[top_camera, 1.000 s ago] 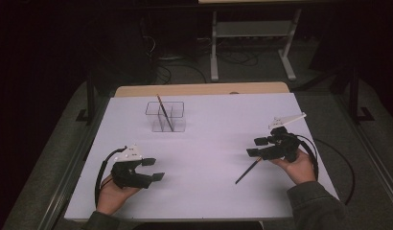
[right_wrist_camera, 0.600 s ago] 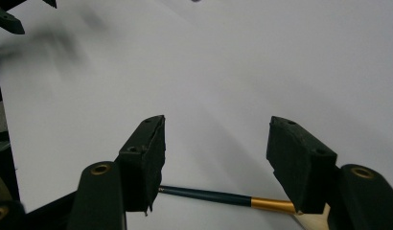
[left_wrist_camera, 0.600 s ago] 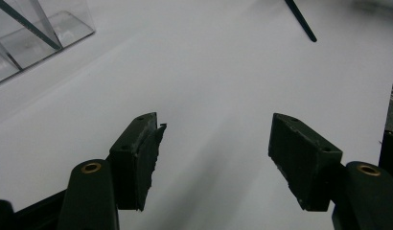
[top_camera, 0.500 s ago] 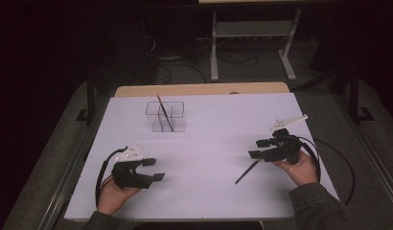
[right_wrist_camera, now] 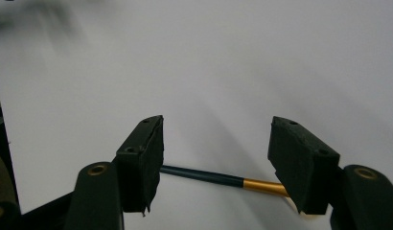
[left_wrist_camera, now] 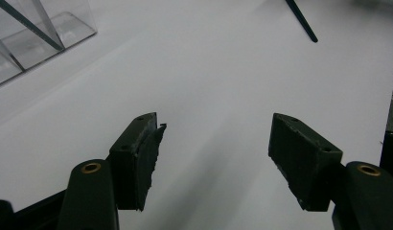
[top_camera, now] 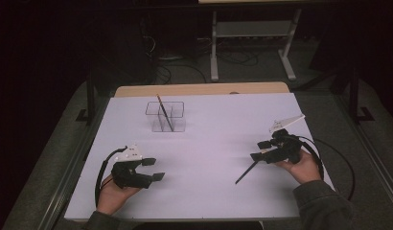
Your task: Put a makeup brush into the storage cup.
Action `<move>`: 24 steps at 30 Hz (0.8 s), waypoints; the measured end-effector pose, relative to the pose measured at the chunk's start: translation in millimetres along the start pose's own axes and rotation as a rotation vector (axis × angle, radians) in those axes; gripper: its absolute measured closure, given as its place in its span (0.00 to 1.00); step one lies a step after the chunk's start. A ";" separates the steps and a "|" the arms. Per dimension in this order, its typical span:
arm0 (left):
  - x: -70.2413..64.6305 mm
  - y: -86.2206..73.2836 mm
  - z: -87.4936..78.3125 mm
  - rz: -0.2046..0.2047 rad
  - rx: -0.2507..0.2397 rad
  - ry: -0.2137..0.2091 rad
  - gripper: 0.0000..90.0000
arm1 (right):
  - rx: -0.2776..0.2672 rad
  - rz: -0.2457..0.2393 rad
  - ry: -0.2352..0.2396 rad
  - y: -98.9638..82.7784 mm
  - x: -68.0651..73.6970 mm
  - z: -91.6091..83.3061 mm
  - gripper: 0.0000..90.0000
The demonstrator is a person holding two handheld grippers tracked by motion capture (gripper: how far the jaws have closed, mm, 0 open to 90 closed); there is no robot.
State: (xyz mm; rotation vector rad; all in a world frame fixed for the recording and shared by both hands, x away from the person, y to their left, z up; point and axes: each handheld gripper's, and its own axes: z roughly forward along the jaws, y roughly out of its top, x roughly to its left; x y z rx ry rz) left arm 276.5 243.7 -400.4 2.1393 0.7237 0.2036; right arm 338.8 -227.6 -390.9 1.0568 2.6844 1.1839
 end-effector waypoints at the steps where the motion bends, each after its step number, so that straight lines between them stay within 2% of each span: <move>1: 0.0 0.0 -0.1 -0.001 0.001 0.000 0.38 | 0.002 -0.004 -0.001 0.1 -0.3 -0.4 0.40; 3: 0.5 0.0 -0.5 0.002 0.006 0.000 0.38 | 0.005 0.000 0.003 0.5 -0.1 -0.9 0.39; 4: 0.4 -0.1 -0.8 -0.001 0.005 0.000 0.38 | 0.005 -0.016 0.002 0.5 -1.2 -0.3 0.39; 10: 1.4 0.1 -1.9 0.007 0.007 0.004 0.38 | 0.032 -0.031 0.006 3.1 -0.7 0.7 0.38; 12: 1.4 -0.1 -1.7 0.002 0.008 0.003 0.38 | 0.029 -0.049 0.008 3.7 -1.2 0.5 0.38; 20: 1.0 -0.1 -1.1 0.000 0.011 0.001 0.38 | 0.045 -0.057 0.016 4.2 -3.1 0.4 0.37; 24: 1.1 0.0 -0.9 0.001 0.012 0.002 0.38 | 0.090 -0.096 0.023 8.4 -5.2 4.0 0.37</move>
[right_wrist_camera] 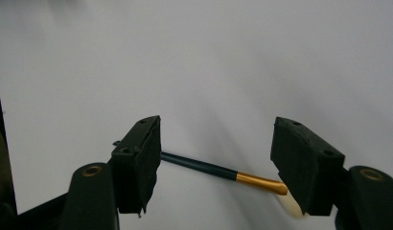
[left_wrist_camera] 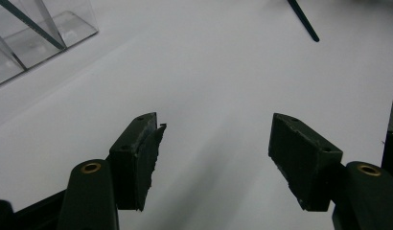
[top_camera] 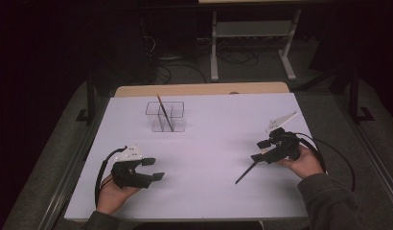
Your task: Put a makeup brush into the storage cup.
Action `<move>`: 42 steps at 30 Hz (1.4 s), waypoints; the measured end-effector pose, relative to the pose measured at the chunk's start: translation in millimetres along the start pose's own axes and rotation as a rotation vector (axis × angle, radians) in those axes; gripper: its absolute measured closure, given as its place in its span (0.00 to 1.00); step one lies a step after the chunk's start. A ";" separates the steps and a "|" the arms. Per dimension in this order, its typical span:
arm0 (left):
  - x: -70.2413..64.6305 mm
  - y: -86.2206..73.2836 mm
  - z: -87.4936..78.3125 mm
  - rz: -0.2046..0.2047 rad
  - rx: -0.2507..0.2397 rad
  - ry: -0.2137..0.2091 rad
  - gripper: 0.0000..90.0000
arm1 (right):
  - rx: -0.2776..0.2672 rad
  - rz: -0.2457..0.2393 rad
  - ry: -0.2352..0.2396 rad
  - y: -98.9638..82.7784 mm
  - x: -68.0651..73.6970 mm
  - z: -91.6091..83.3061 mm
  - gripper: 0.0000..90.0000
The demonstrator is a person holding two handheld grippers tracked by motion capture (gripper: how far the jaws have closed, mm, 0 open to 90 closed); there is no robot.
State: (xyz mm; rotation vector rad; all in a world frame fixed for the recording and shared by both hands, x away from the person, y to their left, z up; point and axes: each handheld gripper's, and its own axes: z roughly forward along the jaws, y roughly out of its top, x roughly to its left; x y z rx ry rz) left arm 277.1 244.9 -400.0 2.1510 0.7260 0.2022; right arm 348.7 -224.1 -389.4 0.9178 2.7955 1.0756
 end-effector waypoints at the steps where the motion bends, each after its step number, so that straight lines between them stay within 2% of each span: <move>1: -0.1 -0.1 0.0 -0.006 -0.003 0.000 0.38 | 0.000 0.000 0.000 0.0 0.0 0.0 0.37; 7: 1.4 -0.4 -1.5 0.000 -0.003 0.004 0.38 | 0.041 -0.028 0.006 5.9 -1.9 1.8 0.37; 13: 0.8 0.1 -1.5 0.000 -0.003 0.003 0.38 | 0.037 -0.029 0.010 4.4 -3.5 1.4 0.37; 19: -3.2 4.0 4.1 0.002 -0.005 -0.013 0.38 | 0.007 -0.027 0.001 -1.5 -1.0 -2.7 0.37; 31: -17.8 30.6 25.3 0.035 0.001 -0.054 0.36 | -0.078 0.012 -0.026 -20.9 4.2 -13.8 0.36; 36: -25.1 47.1 38.0 0.063 0.028 -0.072 0.35 | -0.122 0.021 -0.045 -28.7 6.6 -18.1 0.35; 39: -28.7 56.2 45.8 0.077 0.039 -0.083 0.35 | -0.135 0.024 -0.060 -32.4 8.0 -19.9 0.34; 42: -32.0 64.5 53.1 0.070 0.040 -0.108 0.34 | -0.133 0.025 -0.071 -34.8 9.2 -20.4 0.34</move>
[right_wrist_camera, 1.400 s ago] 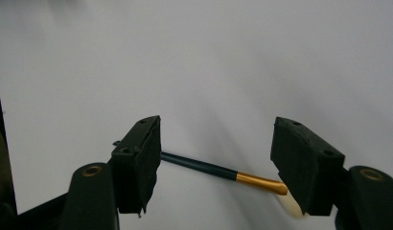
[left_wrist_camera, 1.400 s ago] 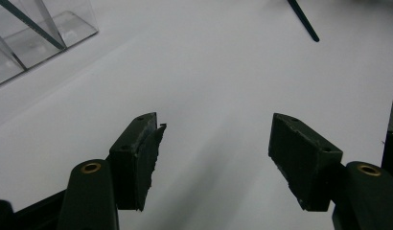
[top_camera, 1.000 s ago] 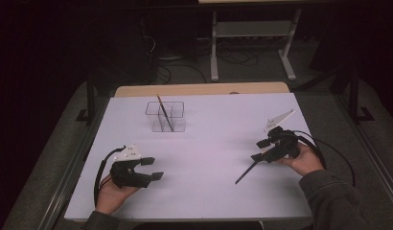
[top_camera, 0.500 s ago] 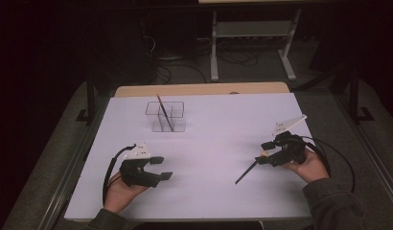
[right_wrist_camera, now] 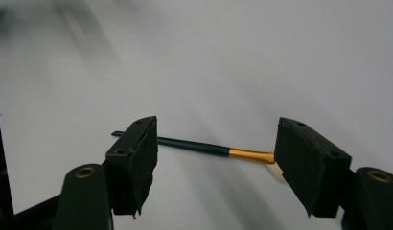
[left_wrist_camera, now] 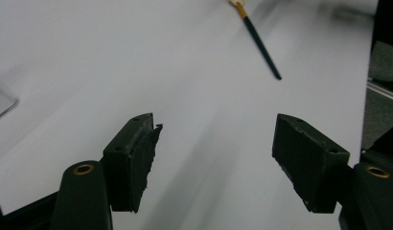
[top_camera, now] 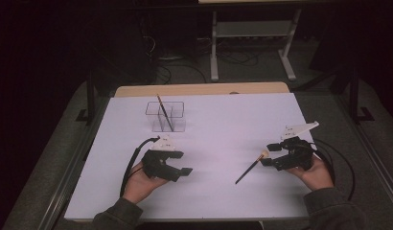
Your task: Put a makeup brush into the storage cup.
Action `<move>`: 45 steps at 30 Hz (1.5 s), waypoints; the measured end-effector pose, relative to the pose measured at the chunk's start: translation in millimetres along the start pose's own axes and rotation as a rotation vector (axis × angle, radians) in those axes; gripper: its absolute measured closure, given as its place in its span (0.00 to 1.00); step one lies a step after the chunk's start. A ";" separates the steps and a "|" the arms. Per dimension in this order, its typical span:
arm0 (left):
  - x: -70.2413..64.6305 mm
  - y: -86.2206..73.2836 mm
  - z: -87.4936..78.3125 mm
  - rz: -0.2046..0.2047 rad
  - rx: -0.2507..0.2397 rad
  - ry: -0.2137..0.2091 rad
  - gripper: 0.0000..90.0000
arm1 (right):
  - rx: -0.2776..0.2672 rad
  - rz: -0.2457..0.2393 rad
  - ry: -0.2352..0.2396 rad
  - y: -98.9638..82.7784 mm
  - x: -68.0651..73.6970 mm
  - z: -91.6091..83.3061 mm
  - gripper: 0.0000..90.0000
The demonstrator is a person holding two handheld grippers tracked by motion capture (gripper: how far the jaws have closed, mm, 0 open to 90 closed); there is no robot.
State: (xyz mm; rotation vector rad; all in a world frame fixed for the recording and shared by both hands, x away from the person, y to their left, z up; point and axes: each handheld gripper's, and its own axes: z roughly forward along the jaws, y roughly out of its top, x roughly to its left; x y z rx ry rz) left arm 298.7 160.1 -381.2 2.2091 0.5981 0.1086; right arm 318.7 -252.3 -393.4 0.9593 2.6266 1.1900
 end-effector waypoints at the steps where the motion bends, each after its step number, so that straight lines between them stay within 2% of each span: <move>1: -1.0 3.0 2.4 0.001 0.001 -0.004 0.34 | -0.005 0.005 -0.004 -1.4 0.9 -0.2 0.34; 7: -6.5 21.4 19.4 0.022 0.035 -0.016 0.34 | -0.012 0.031 -0.021 -10.1 3.5 -3.3 0.32; 9: -9.3 26.9 25.5 0.017 0.041 -0.021 0.34 | -0.023 0.032 -0.027 -13.3 3.5 -4.2 0.32; 10: -10.0 30.6 28.7 0.032 0.052 -0.020 0.34 | -0.026 0.033 -0.029 -14.6 3.9 -4.6 0.32; 11: -11.3 32.4 31.1 0.026 0.050 -0.019 0.34 | -0.028 0.042 -0.027 -15.7 4.9 -4.5 0.32; 13: -12.5 38.7 36.4 0.040 0.063 -0.023 0.35 | -0.029 0.033 -0.026 -17.3 5.7 -3.5 0.32; 14: -15.1 42.6 40.4 0.029 0.069 -0.029 0.35 | -0.025 0.036 -0.027 -17.5 6.5 -3.0 0.32; 17: -16.7 49.8 46.7 0.050 0.085 -0.031 0.36 | -0.028 0.025 -0.028 -19.2 6.5 -2.3 0.31; 18: -18.1 51.6 49.0 0.040 0.086 -0.036 0.36 | -0.027 0.033 -0.028 -19.9 7.4 -2.6 0.31; 19: -18.5 55.5 52.1 0.054 0.094 -0.035 0.36 | -0.029 0.030 -0.030 -20.5 7.5 -2.4 0.31; 21: -20.7 60.3 56.9 0.044 0.094 -0.040 0.36 | -0.025 0.042 -0.033 -23.3 9.1 -1.7 0.31; 24: -22.6 68.2 64.5 0.056 0.110 -0.047 0.36 | -0.027 0.042 -0.035 -26.6 8.6 -1.3 0.31; 32: -29.2 85.9 85.1 0.062 0.146 -0.057 0.37 | -0.040 0.071 -0.052 -38.6 4.9 -6.8 0.31; 37: -32.4 95.0 97.1 0.083 0.169 -0.062 0.39 | -0.059 0.065 -0.063 -41.2 3.1 -9.9 0.30; 42: -36.8 99.9 112.6 0.061 0.185 -0.067 0.41 | -0.066 0.069 -0.072 -43.3 2.1 -12.3 0.30; 44: -39.0 102.0 118.8 0.071 0.196 -0.066 0.42 | -0.070 0.074 -0.074 -43.9 1.8 -12.5 0.30; 45: -40.1 102.3 120.1 0.064 0.194 -0.067 0.42 | -0.068 0.075 -0.077 -44.3 1.9 -12.9 0.30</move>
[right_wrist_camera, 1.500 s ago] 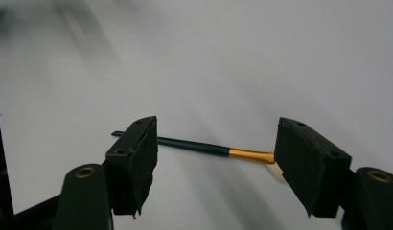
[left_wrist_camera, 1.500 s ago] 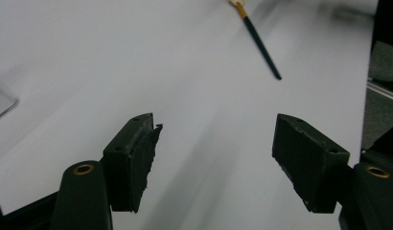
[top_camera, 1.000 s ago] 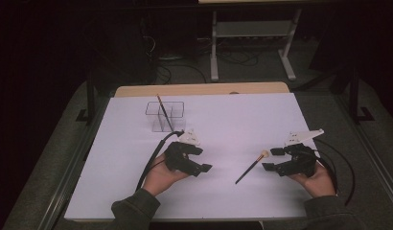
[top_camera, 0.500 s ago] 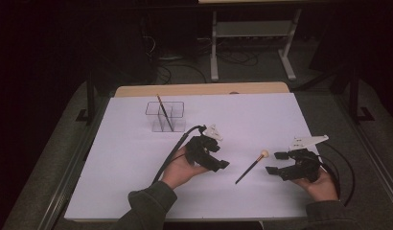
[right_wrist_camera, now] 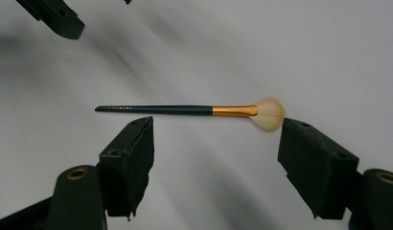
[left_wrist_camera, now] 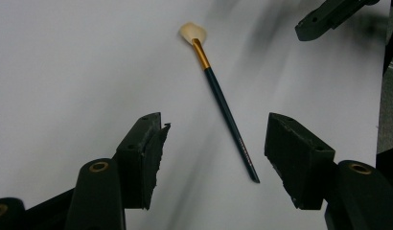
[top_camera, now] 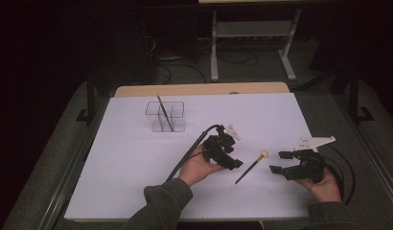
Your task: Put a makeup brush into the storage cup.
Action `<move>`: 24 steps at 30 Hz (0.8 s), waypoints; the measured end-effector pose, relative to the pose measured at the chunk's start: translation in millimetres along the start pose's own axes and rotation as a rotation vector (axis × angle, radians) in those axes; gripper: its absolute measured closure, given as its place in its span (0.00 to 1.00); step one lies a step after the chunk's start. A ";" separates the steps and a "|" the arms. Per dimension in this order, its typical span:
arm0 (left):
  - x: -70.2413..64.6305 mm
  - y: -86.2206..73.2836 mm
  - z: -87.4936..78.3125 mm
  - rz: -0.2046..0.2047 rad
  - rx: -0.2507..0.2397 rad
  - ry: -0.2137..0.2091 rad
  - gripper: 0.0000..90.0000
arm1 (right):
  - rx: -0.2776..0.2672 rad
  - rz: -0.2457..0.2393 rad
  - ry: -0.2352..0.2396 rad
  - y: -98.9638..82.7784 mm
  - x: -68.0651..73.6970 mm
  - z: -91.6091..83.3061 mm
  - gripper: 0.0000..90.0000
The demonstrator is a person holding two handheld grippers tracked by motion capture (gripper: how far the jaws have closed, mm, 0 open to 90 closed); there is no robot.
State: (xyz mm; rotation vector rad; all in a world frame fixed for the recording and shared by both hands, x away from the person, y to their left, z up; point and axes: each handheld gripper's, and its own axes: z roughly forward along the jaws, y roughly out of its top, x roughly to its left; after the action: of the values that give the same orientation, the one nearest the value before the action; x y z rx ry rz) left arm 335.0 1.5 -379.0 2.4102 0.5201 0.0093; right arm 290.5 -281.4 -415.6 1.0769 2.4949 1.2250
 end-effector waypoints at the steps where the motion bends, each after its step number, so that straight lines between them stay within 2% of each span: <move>1: -0.3 0.9 1.6 0.006 0.002 0.002 0.43 | 0.000 0.001 0.000 -0.1 0.1 -0.2 0.30; 4: -2.8 3.8 8.6 0.001 0.006 0.003 0.44 | -0.001 -0.001 -0.001 -0.9 -0.3 -0.4 0.30; 5: -2.5 4.9 10.3 0.008 0.022 -0.001 0.45 | 0.000 -0.001 -0.002 -1.2 -0.1 -0.3 0.30; 10: -4.5 6.8 23.0 -0.026 0.021 -0.011 0.47 | 0.002 0.002 -0.002 -1.3 0.4 0.5 0.30; 24: -6.2 14.0 52.6 -0.059 0.069 -0.023 0.57 | 0.010 -0.002 -0.006 -5.5 -1.3 2.1 0.30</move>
State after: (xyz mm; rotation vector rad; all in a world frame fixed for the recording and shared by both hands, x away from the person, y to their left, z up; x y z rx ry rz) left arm 341.7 -42.7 -410.7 2.4578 0.5897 -0.0623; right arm 289.4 -283.2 -421.2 1.0790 2.5000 1.2080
